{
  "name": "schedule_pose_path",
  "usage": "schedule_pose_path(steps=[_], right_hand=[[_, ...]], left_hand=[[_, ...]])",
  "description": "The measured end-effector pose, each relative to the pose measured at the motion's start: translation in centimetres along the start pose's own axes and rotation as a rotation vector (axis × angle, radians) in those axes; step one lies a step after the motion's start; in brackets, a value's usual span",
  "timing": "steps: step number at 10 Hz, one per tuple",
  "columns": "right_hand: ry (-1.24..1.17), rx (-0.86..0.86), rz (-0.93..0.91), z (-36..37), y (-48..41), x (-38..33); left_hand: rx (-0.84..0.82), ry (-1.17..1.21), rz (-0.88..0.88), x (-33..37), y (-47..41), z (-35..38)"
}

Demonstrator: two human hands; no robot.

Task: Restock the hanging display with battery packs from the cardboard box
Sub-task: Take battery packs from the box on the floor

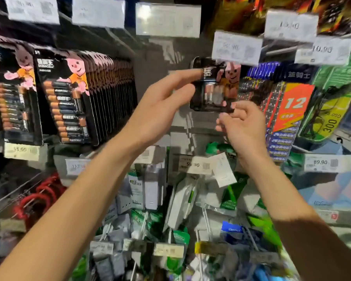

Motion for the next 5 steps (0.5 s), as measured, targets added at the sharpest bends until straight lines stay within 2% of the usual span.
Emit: schedule_pose_path(steps=[1, 2, 3, 4, 5], right_hand=[[0.172, 0.111, -0.178, -2.0, 1.8, -1.4], [0.449, 0.119, -0.368, -2.1, 5.2, -2.3], [0.557, 0.049, -0.434, -1.7, 11.5, -0.9], [0.584, -0.063, -0.423, -0.4, 16.8, 2.2], [0.542, -0.177, -0.312, 2.1, 22.8, 6.7]], left_hand=[[-0.031, -0.123, -0.027, -1.9, 2.7, -0.7], [-0.075, -0.273, -0.039, -4.1, 6.4, -1.7], [-0.172, -0.380, -0.057, -6.6, 11.7, -2.6], [-0.231, -0.459, -0.184, -9.4, 18.0, -3.7], [-0.198, -0.499, -0.317, -11.1, 25.4, -5.3]])
Point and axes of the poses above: each hand's wrist, its own y-axis away from the middle knuckle, its own z-axis out of the palm, x = y × z, the point moved 9 cm from there along -y, towards the middle knuckle, and after that the axes turned 9 degrees about y, right-handed, at the moved point
